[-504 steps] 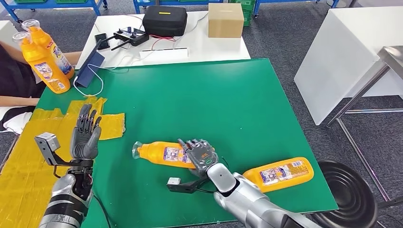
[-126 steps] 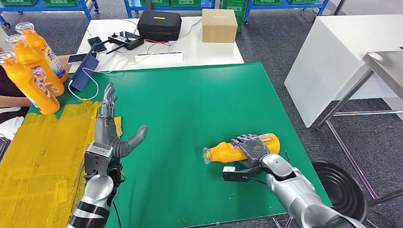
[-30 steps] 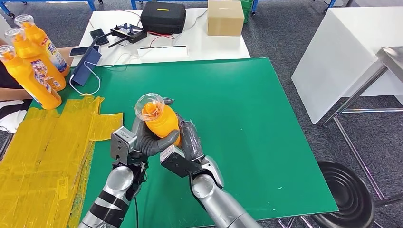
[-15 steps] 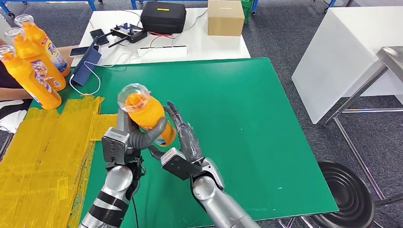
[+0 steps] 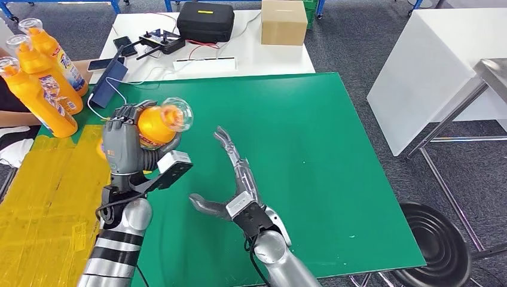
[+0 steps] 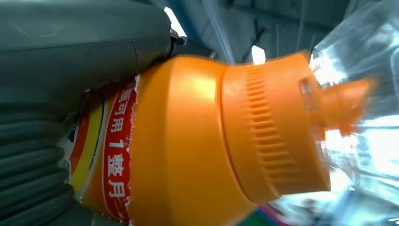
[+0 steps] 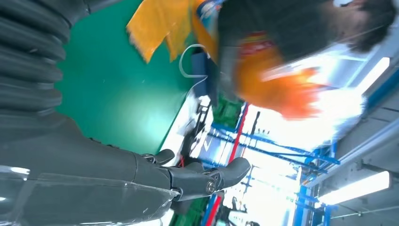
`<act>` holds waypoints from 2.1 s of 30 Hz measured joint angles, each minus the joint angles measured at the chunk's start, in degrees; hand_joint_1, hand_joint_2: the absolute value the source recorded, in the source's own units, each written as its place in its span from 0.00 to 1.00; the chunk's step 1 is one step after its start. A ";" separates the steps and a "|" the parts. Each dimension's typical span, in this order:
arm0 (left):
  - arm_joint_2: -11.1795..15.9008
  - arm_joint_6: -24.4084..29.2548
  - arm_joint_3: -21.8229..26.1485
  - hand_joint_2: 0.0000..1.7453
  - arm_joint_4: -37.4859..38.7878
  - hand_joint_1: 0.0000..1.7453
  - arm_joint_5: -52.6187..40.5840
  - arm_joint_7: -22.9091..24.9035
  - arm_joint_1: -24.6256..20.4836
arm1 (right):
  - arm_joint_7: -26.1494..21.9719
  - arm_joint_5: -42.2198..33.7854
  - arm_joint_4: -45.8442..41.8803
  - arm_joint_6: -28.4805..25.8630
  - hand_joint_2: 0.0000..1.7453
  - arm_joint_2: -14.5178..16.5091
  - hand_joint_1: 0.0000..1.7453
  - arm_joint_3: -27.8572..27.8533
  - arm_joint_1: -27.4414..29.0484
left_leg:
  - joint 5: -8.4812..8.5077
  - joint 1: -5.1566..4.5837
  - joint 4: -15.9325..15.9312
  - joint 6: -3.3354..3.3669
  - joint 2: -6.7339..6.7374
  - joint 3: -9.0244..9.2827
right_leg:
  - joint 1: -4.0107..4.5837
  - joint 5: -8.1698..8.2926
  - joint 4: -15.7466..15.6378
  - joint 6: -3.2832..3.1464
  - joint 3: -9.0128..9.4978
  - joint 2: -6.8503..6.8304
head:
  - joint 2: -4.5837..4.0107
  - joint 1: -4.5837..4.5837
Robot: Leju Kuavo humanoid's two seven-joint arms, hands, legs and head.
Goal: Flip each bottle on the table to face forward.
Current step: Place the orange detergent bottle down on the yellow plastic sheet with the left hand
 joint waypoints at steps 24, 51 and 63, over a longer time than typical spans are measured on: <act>19.49 0.32 -7.21 1.00 52.99 0.00 -0.55 11.96 -10.49 | 4.68 -13.49 -12.63 4.09 1.00 -7.25 0.00 -10.58 5.53 | 0.16 -0.33 -0.03 -0.19 -0.13 0.44 | -0.36 -0.14 0.47 -0.20 0.21 -0.16 | 0.00 -0.02; -4.19 0.38 34.55 1.00 11.20 0.00 36.68 -30.42 2.18 | 1.93 -5.75 -14.64 -4.98 1.00 -7.00 0.00 -10.88 9.21 | 0.21 -0.35 0.01 -0.20 -0.22 -0.07 | -0.37 -0.12 0.54 -0.18 -0.31 -0.19 | 0.00 -0.02; -2.77 -33.85 -0.94 1.00 -11.62 0.00 65.67 -25.08 21.66 | -3.21 9.11 -24.44 -7.53 1.00 -7.41 0.00 -10.51 19.56 | 0.09 -0.50 0.01 -0.03 -0.67 -0.28 | -0.42 -0.28 0.48 0.00 -0.35 -0.55 | 0.00 -0.03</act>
